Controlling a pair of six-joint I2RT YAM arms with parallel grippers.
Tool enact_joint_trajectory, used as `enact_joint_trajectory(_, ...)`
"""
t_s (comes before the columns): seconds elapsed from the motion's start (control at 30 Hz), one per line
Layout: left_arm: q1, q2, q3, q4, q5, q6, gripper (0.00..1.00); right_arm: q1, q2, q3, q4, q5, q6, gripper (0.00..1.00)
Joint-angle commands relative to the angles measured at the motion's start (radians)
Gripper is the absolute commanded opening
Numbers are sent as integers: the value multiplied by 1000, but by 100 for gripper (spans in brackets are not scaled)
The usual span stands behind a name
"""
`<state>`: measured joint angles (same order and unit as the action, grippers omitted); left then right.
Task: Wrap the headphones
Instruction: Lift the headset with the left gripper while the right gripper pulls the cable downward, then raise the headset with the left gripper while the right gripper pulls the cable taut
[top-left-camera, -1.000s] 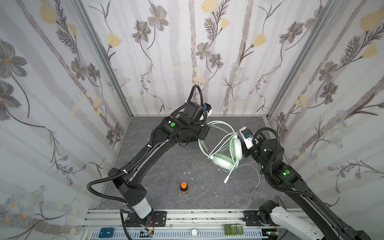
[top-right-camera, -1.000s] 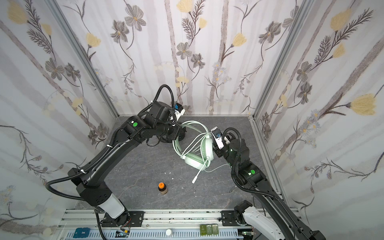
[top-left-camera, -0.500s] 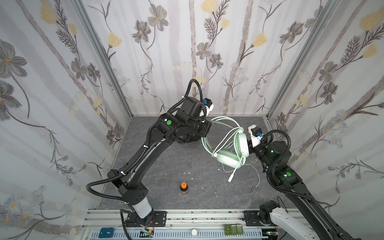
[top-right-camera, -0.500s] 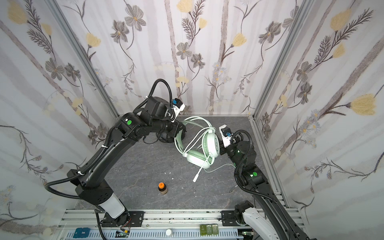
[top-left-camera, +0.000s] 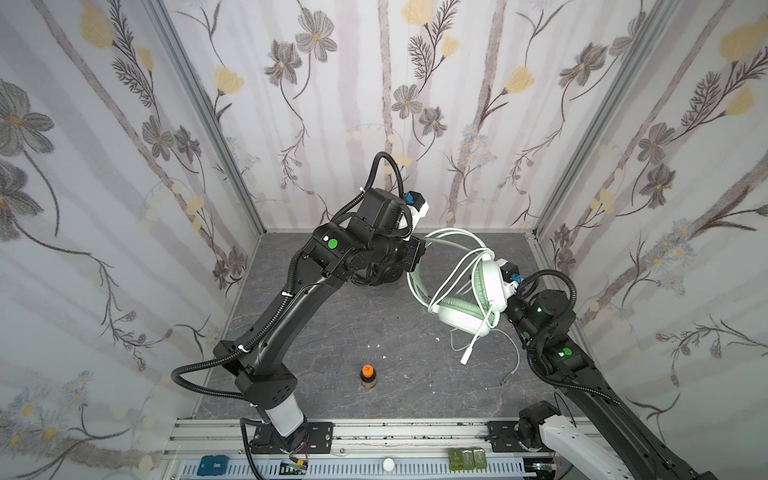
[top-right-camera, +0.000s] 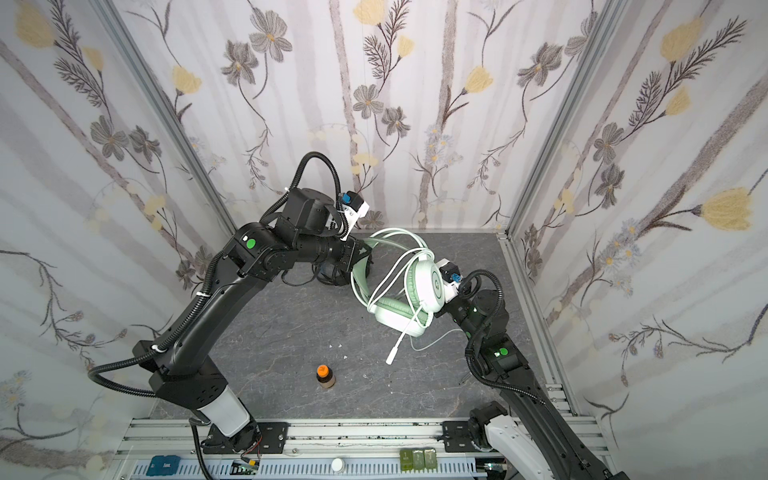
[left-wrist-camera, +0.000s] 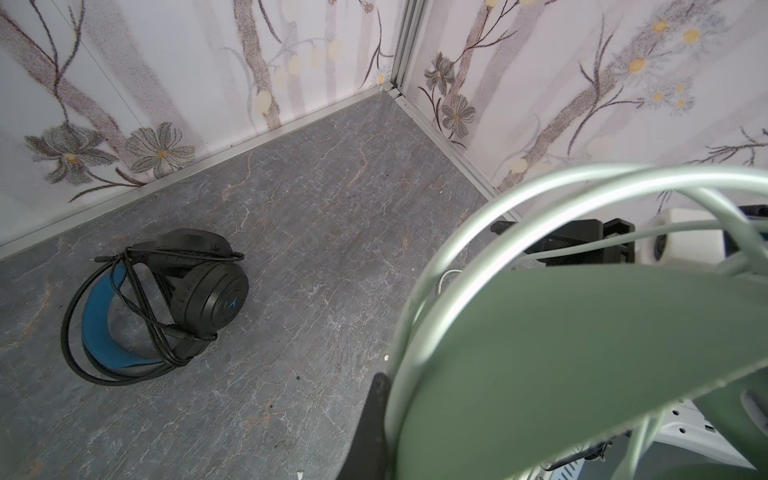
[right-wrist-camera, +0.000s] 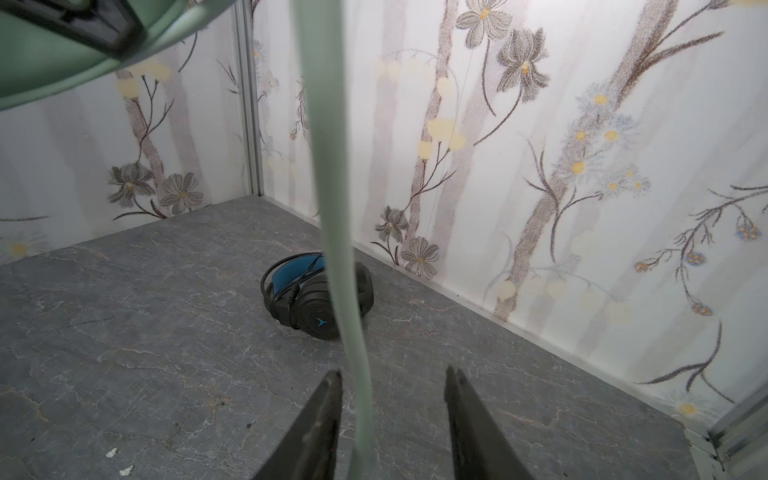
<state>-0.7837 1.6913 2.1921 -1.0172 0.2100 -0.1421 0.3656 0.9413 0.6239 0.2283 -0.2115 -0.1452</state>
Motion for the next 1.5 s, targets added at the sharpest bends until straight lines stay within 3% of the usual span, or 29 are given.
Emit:
enact_joint_trajectory(0.0, 10, 2, 14, 107, 59, -71, 0, -8, -1, -27, 101, -61, 76, 42)
enact_joint_trajectory(0.17, 14, -3, 5, 161, 73, -107, 0, -9, 20, -63, 158, -97, 133, 45)
enact_joint_trajectory(0.43, 18, -28, -1, 243, 9, -166, 0, -6, 23, -137, 212, -124, 229, 41)
enact_joint_trajectory(0.87, 34, -60, -40, 357, 34, -214, 0, 28, 109, -156, 278, -126, 261, 41)
enact_joint_trajectory(1.3, 96, -150, -224, 586, 5, -326, 0, 52, 111, -166, 255, -94, 236, 3)
enact_joint_trajectory(1.47, 110, -165, -267, 638, -89, -374, 0, 55, 106, -147, 209, -63, 214, 0)
